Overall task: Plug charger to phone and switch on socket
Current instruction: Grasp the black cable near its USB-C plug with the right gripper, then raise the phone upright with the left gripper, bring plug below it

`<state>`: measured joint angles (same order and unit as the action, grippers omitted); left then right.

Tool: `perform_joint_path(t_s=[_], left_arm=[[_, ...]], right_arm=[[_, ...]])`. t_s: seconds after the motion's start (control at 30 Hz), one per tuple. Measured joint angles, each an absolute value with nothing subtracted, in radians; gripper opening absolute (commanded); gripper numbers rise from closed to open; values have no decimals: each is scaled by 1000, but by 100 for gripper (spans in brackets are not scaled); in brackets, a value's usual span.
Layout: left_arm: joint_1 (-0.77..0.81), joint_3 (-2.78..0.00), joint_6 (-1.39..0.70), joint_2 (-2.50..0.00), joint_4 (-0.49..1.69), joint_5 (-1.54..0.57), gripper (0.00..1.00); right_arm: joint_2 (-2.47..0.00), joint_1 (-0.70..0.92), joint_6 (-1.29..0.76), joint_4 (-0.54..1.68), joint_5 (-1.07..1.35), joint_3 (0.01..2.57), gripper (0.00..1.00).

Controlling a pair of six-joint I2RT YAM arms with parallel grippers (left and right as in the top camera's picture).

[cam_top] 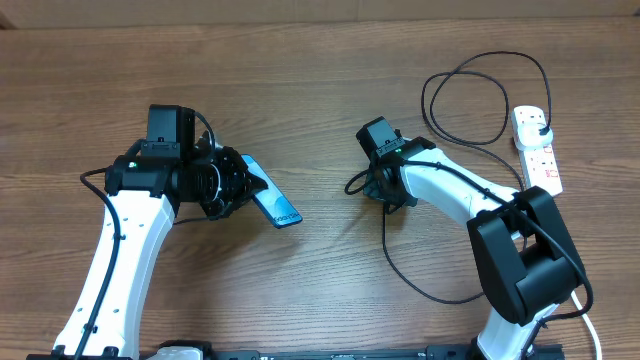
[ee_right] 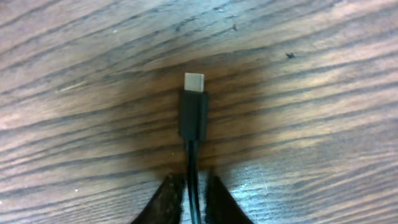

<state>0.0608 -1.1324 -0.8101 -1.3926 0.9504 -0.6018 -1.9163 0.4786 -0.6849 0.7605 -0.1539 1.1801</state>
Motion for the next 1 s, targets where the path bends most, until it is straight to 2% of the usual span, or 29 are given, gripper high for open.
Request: perform_joint_path(t_s=[0.3,0.63,1.0], left_arm=[[61,-1132,-808,-1393,951,-661,4],[61,-1132,-760,-1393,935,-725,4],[61,-1132,-698,-1479,646,-878,4]], right_arm=[[-1916,479,-680,763,-153,1183,4],[-1901,477,-645,945,-125,1278,4],[-1444,473,-560,1106,69,1327,4]])
